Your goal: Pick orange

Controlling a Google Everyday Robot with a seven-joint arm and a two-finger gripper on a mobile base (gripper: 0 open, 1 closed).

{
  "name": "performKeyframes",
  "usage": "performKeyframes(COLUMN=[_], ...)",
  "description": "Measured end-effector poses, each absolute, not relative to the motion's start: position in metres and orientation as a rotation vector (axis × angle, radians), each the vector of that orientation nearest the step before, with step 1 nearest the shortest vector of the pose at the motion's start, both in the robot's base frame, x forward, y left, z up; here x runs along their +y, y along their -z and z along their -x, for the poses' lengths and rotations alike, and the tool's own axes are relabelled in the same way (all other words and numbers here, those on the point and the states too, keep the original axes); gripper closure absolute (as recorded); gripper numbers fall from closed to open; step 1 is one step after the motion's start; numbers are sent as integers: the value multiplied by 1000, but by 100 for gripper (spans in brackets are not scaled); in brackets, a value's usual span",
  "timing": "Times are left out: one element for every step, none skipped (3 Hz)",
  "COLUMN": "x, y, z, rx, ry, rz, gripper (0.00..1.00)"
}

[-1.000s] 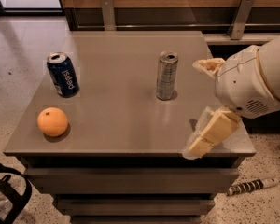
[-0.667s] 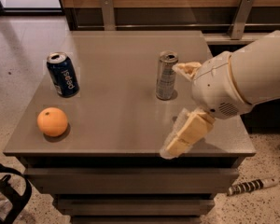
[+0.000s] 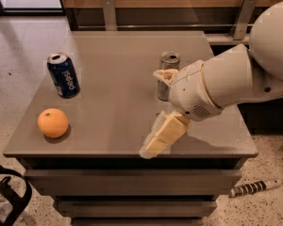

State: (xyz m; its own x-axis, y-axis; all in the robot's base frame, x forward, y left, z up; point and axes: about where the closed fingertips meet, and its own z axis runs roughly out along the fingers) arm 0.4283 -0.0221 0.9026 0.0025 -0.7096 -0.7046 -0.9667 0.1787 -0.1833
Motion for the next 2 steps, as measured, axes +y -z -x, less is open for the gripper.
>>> performKeyframes(x=[3, 32], y=[-884, -865], z=[-435, -443], rx=[1734, 1687], ry=[-518, -576], rz=[1595, 1582], gripper=[0, 0])
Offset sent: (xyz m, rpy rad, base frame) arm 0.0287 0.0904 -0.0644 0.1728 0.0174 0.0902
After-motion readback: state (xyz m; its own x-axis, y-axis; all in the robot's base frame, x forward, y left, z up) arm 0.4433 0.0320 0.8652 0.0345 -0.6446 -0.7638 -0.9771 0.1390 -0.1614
